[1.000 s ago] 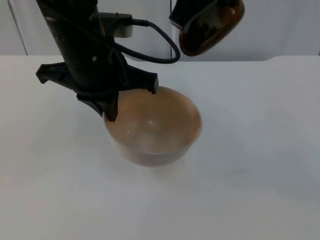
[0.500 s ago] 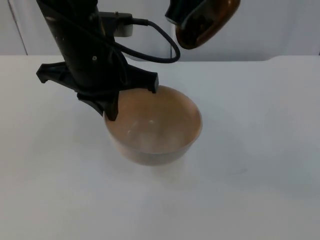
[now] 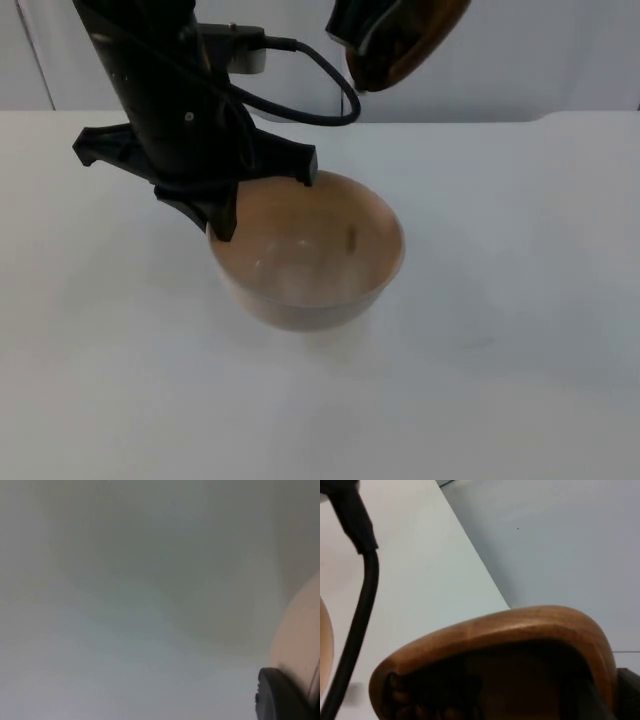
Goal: Pick up the bowl with the left hand and pour the coffee beans from the cup into the bowl with the right hand.
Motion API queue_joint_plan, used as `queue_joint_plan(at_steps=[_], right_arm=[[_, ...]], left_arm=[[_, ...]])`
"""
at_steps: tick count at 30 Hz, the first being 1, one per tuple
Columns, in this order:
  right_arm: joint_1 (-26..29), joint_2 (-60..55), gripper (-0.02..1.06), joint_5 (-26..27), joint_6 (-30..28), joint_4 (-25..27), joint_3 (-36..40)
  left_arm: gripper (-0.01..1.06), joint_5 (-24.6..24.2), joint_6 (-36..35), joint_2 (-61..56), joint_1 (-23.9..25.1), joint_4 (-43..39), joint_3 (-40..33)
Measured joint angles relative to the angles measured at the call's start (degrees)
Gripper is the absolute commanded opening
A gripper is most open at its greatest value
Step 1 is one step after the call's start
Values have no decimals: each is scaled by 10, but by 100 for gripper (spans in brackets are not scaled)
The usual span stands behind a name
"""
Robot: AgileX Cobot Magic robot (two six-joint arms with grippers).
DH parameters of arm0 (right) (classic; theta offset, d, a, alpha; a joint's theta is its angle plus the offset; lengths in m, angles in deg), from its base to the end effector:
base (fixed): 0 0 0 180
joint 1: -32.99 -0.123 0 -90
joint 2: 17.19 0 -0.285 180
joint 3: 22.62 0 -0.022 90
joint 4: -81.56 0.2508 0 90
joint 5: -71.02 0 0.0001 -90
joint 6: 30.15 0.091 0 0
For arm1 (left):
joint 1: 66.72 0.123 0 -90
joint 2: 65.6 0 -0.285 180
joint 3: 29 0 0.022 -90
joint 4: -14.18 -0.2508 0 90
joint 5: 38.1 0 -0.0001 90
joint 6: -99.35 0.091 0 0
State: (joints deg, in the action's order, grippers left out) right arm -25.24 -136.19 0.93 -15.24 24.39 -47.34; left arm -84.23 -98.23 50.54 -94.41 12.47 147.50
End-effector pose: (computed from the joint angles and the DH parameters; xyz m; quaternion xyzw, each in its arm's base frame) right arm 0.2808 0.3169 0.3269 -0.4143 0.7715 -0.3046 0.3746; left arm 0.3345 -0.1733 0.1857 0.0963 0.9875 -0.0366 0.1189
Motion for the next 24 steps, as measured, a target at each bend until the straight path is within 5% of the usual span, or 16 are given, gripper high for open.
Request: queue_joint_plan(at_steps=[24], right_arm=[[-14,-7,0,0,-7,-36,0]], left_arm=[[0,0,0,0,0,1,0]])
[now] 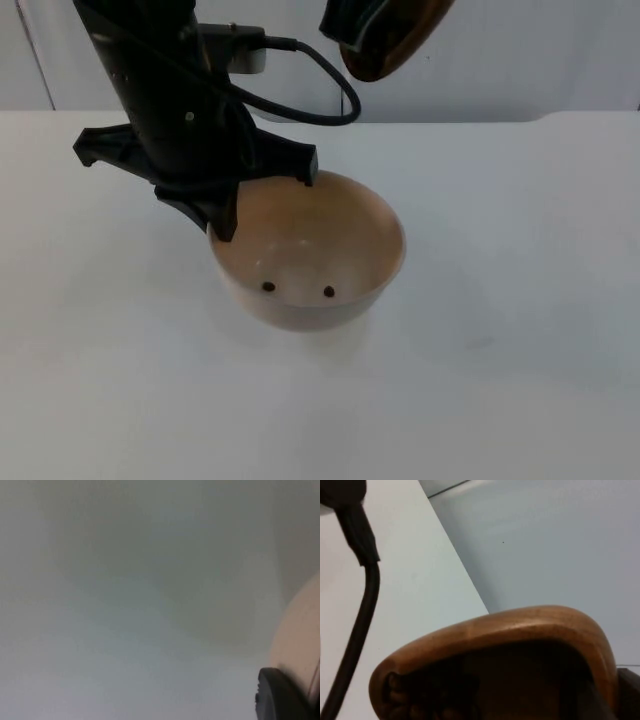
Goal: Pick up the bowl with the left hand and pour the coffee beans from the cup into the bowl with the right hand.
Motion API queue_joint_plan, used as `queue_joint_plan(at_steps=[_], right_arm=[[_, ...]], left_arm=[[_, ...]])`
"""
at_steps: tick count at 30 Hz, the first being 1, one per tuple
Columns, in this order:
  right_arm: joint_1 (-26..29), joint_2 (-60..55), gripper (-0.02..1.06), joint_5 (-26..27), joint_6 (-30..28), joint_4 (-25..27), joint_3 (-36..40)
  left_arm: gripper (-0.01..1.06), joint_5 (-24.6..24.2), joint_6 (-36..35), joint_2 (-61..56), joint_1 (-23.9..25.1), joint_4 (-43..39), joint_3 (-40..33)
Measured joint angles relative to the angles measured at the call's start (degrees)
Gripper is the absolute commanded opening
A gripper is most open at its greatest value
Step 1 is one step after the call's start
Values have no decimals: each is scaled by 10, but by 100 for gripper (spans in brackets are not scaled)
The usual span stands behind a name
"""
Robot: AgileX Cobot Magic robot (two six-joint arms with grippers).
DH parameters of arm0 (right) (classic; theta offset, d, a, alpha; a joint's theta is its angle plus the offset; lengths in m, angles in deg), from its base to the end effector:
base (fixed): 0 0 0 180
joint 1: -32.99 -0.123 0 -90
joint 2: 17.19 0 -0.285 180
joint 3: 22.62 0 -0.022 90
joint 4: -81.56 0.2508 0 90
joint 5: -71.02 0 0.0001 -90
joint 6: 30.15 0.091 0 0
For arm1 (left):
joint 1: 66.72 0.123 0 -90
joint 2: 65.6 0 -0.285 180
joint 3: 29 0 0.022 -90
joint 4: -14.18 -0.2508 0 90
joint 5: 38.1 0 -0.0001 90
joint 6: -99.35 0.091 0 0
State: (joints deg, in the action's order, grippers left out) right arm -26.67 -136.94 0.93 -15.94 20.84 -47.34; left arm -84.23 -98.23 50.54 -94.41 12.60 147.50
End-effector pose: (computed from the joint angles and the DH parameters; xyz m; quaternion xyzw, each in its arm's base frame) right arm 0.2767 0.3250 0.3260 -0.4312 0.7470 -0.3273 0.3859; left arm 0.3344 -0.1734 0.1857 0.0956 0.9876 -0.0375 0.1186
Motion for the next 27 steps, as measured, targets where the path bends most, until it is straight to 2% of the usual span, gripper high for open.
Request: queue_joint_plan(at_steps=[9,27], right_arm=[[-8,-11,0,-7,-2,-39,0],[-9,-13,0,-10,-5,-46,0]], left_arm=[[0,0,0,0,0,1,-3],[0,0,0,0,0,1,-3]])
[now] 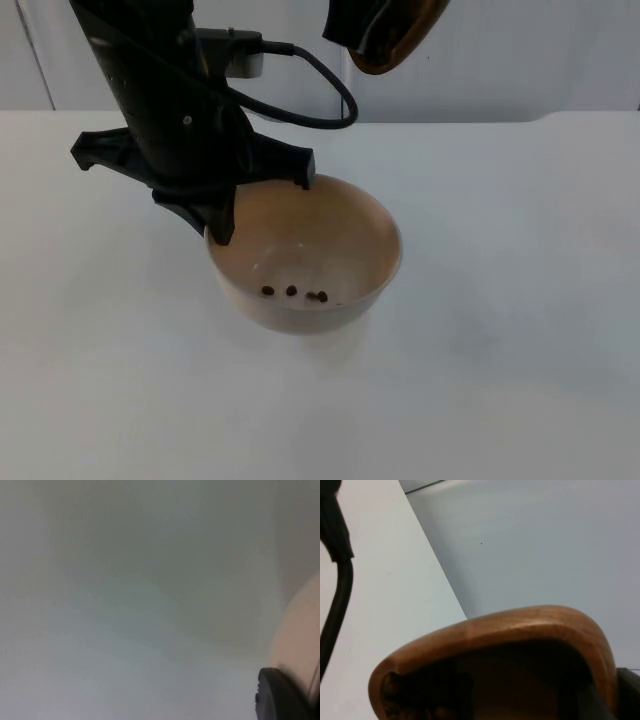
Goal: Pick up the bowl with the left hand and pour the coffee beans from the cup into the bowl with the right hand.
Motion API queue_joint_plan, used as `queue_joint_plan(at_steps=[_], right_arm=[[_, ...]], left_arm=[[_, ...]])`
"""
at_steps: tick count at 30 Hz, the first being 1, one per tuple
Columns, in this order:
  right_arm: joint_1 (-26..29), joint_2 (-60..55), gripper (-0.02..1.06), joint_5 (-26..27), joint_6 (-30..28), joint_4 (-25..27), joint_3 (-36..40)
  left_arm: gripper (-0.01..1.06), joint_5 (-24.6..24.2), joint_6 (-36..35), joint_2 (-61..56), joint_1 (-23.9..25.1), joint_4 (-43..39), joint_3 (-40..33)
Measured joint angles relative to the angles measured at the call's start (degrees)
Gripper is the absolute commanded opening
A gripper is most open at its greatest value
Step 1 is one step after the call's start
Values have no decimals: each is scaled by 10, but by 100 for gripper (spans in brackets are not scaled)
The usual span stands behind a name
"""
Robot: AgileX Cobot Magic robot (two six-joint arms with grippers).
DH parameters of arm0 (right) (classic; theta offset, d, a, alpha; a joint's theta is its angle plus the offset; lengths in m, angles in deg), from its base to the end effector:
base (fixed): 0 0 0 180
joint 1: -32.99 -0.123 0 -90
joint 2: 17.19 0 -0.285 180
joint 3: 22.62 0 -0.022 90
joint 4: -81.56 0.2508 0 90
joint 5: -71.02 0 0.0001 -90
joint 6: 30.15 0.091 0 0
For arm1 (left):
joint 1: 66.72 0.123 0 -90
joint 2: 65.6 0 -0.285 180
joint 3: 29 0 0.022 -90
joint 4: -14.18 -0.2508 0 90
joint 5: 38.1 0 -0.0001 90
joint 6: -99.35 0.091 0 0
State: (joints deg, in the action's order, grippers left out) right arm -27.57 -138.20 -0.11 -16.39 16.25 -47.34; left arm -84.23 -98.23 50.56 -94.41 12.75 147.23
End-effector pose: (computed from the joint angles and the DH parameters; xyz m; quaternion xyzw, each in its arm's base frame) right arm 0.2764 0.3306 0.3227 -0.4402 0.7214 -0.3640 0.3916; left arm 0.3335 -0.1732 0.1844 0.0949 0.9880 -0.0375 0.1158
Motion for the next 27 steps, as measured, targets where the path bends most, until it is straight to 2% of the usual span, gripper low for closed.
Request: queue_joint_plan(at_steps=[27], right_arm=[[-2,-1,0,-4,17,0,0]], left_arm=[[0,8,0,0,1,0,0]])
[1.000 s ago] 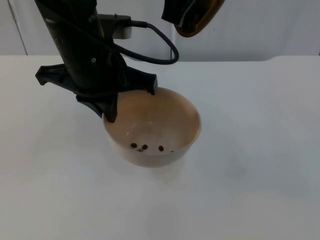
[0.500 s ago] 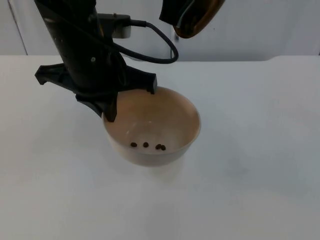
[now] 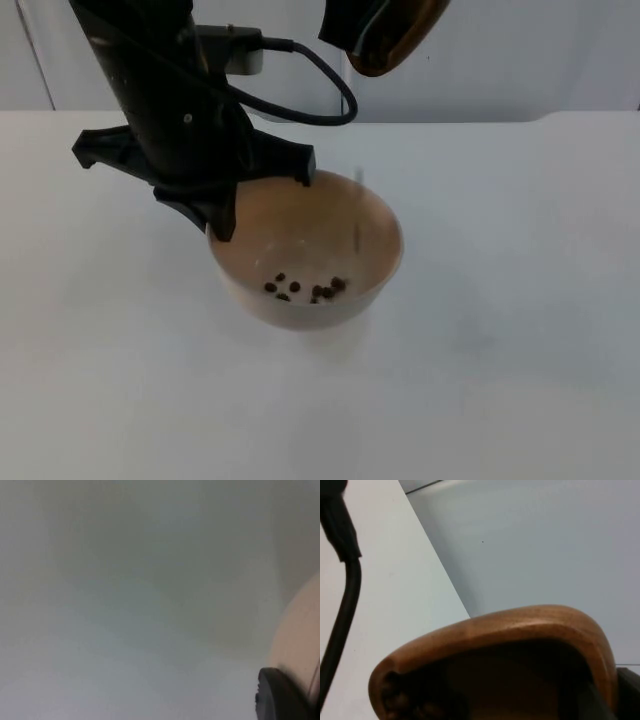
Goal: Pick up the bowl with the left hand and pour the coffee beans from the cup into the bowl with the right hand.
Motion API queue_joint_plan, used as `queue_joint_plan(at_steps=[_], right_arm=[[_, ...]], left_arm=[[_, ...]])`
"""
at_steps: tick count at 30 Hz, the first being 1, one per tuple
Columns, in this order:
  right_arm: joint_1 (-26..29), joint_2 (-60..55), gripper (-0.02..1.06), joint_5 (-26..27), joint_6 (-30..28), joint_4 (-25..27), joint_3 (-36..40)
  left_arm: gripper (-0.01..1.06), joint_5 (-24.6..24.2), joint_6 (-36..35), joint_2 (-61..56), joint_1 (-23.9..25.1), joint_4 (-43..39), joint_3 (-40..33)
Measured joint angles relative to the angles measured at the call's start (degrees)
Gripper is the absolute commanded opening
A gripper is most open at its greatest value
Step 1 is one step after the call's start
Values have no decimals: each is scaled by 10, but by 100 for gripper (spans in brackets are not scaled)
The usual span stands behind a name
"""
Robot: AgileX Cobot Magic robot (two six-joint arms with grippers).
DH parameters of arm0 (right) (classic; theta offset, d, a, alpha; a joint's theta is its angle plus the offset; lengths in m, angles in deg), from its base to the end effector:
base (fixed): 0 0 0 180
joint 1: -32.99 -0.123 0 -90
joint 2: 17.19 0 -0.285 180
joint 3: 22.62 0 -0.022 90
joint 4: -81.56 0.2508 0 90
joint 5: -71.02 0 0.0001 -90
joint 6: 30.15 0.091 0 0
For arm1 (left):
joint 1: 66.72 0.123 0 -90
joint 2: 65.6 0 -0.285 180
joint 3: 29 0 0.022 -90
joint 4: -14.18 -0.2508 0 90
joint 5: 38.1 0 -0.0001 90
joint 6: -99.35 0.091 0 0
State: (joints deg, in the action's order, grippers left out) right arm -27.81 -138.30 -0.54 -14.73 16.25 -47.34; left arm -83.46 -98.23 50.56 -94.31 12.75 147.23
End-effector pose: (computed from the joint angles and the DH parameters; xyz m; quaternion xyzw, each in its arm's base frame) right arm 0.2751 0.3314 0.3219 -0.4300 0.7277 -0.3601 0.3948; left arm 0.3349 -0.1732 0.1847 0.0940 0.9873 -0.0400 0.1220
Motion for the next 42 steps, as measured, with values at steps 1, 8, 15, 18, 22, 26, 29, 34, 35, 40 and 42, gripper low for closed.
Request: queue_joint_plan(at_steps=[1,8,15,18,22,26,29,34,35,40,42], right_arm=[[0,0,0,0,0,0,0],[0,0,0,0,0,0,0],[0,0,0,0,0,6,0],[0,2,0,0,3,20,0],[0,6,0,0,13,30,0],[6,15,0,12,14,58,0],[16,23,0,15,14,79,0],[47,44,0,14,12,134,0],[47,44,0,14,12,134,0],[74,55,0,14,-11,221,0],[79,56,0,14,-16,237,0]], left_arm=[[0,0,0,0,0,0,0],[0,1,0,0,0,0,0],[0,1,0,0,0,0,0],[0,1,0,0,0,0,0],[0,1,0,0,0,0,0],[0,1,0,0,0,0,0],[0,1,0,0,-1,0,0],[0,1,0,0,-1,0,0],[0,1,0,0,-1,0,0],[0,1,0,0,-1,0,0],[0,1,0,0,-1,0,0]])
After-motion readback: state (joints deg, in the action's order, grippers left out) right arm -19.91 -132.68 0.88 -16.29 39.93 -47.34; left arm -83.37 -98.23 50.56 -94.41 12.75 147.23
